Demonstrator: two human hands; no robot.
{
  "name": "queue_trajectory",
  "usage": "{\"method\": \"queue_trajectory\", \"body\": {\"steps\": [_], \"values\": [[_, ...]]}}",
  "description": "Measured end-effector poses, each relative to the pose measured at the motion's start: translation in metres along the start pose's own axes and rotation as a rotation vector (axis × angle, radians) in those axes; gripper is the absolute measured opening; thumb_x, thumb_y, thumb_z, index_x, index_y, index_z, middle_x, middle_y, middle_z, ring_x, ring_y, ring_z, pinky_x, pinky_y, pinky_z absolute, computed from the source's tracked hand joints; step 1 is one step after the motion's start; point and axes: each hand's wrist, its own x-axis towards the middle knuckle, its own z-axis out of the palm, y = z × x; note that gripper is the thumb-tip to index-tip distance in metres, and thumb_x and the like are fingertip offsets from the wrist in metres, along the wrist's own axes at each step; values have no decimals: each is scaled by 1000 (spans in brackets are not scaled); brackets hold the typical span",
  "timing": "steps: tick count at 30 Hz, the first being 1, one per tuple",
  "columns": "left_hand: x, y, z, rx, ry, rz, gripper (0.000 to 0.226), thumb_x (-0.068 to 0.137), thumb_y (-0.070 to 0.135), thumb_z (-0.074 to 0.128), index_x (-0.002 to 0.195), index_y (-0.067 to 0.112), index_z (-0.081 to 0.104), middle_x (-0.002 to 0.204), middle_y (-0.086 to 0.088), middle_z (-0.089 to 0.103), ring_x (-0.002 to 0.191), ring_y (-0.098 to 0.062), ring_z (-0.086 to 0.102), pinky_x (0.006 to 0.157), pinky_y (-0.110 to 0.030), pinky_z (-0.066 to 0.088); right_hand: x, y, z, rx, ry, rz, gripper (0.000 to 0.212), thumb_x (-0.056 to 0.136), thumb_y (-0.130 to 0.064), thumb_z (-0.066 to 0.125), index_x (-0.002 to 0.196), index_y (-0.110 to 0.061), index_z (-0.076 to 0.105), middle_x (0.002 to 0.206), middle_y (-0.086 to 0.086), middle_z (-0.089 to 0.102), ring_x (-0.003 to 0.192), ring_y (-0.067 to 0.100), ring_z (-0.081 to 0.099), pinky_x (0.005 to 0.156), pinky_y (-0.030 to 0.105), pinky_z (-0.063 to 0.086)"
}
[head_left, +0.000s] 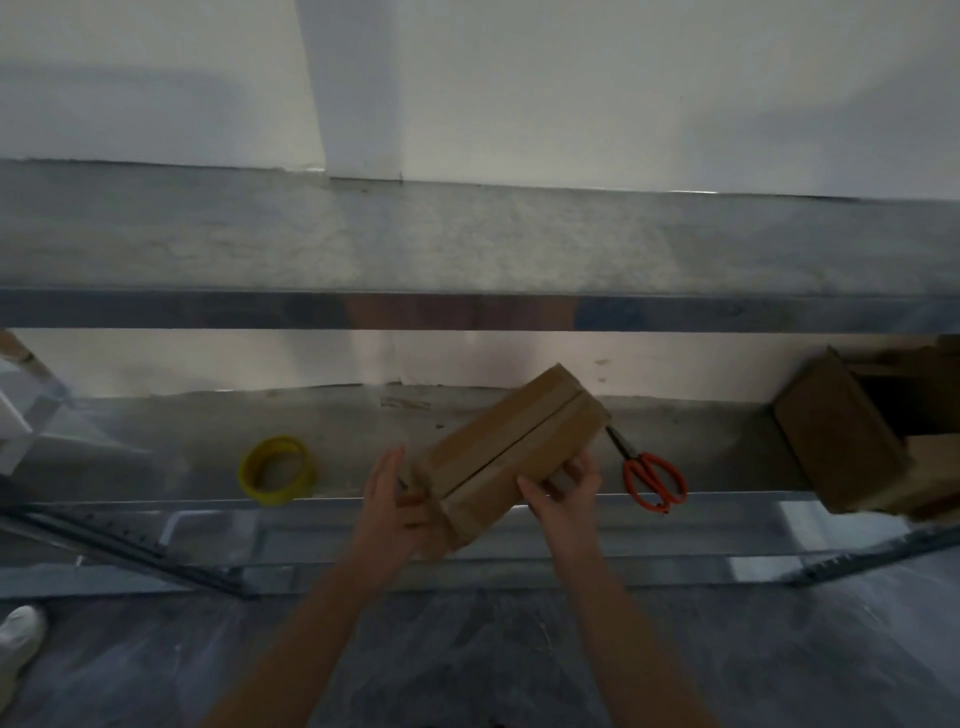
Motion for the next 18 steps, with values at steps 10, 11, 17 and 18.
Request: {"method": "queue_trajectory", "body": {"steps": [10,11,17,18], "values": [[7,12,1,221,-246,140,110,55,60,81,142,52,14,134,10,40,120,-11,46,101,-29,42,-42,15,-6,-6,-121,-9,75,79,-9,79,142,-30,43,141,-8,49,125,6,52,103,44,49],[-1,11,5,244,-219,135,112,53,65,79,142,53,13,132,6,40,117,-12,46,100,-31,43,-48,15,-9,-31,-152,-27,78,77,-10,80,141,-32,42,141,-12,48,124,0,51,102,38,50],[-50,6,19,41,-109,118,106,60,58,78,146,43,19,138,10,33,123,-4,45,99,-29,48,-70,10,-27,-207,-383,-106,110,61,-36,93,150,-30,29,146,-19,44,135,-1,42,105,25,44],[-56,6,20,4,-98,110,100,63,53,78,144,47,20,138,14,36,123,2,46,96,-23,49,-71,5,-27,-271,-418,-127,113,61,-40,92,152,-30,25,144,-23,45,133,-2,43,105,24,44]]}}
